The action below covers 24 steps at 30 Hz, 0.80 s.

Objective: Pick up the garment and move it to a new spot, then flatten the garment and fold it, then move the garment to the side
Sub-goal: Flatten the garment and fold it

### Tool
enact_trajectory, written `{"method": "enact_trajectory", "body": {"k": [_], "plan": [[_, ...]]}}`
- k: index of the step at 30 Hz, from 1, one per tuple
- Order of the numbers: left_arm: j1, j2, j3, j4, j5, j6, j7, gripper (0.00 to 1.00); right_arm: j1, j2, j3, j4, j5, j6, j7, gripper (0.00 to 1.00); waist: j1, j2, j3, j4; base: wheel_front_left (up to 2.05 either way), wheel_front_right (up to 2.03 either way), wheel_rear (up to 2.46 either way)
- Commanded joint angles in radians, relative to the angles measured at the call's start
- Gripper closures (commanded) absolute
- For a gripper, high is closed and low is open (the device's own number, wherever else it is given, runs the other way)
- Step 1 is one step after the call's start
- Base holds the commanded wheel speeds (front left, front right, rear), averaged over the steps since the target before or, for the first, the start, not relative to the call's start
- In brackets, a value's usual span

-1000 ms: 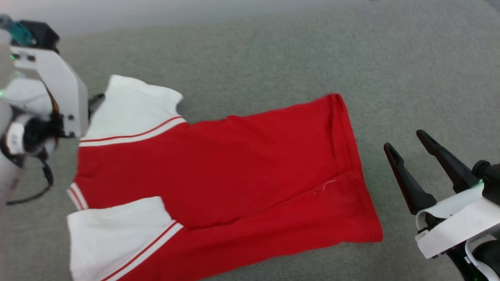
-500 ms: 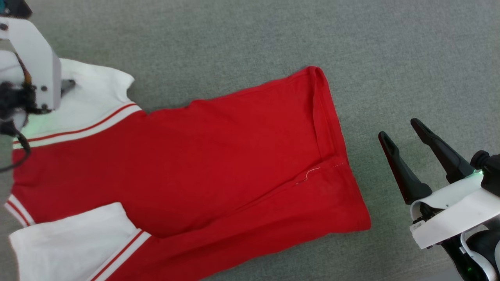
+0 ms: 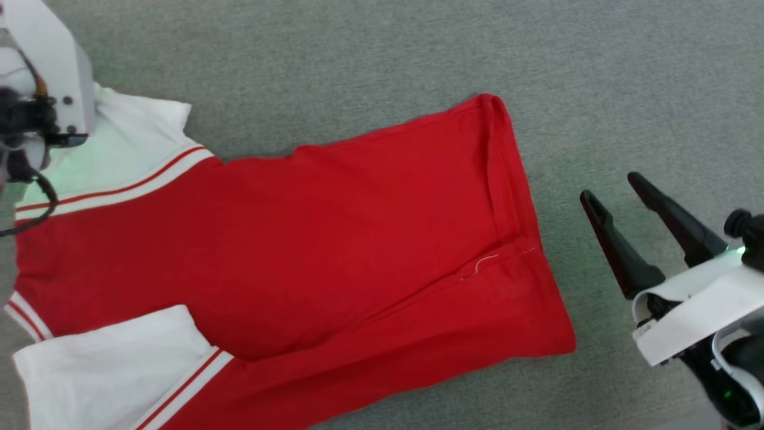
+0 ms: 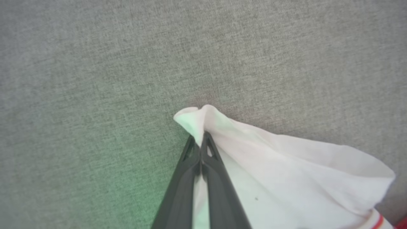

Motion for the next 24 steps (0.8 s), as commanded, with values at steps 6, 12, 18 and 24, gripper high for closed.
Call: {"method": "enact_trajectory", "body": {"k": [6,12,18,24], "plan": [[0.014,-0.075,-0.029,0.034,0.007,-0.029,-0.016,1.0,-0.114,-0.026,0.014,0.041,0.01,-0.001,0.113,0.0,0.0,0.0,-0.002,0.054,0.0,0.0,0.0],[-0.039,-0.137,-0.034,0.068,0.014,-0.052,-0.046,1.0,-0.276,-0.043,0.064,0.168,0.015,-0.001,0.219,0.0,0.0,0.0,0.017,0.098,0.0,0.0,0.0],[-0.084,-0.179,-0.039,0.118,0.022,-0.079,-0.069,1.0,-0.424,-0.03,0.12,0.346,0.026,-0.001,0.318,0.0,0.0,0.0,0.036,0.119,0.0,0.0,0.0],[-0.104,-0.199,-0.043,0.173,0.027,-0.098,-0.087,1.0,-0.525,0.007,0.153,0.505,0.046,-0.001,0.438,0.0,0.0,0.0,0.042,0.121,0.0,0.0,0.0]]}}
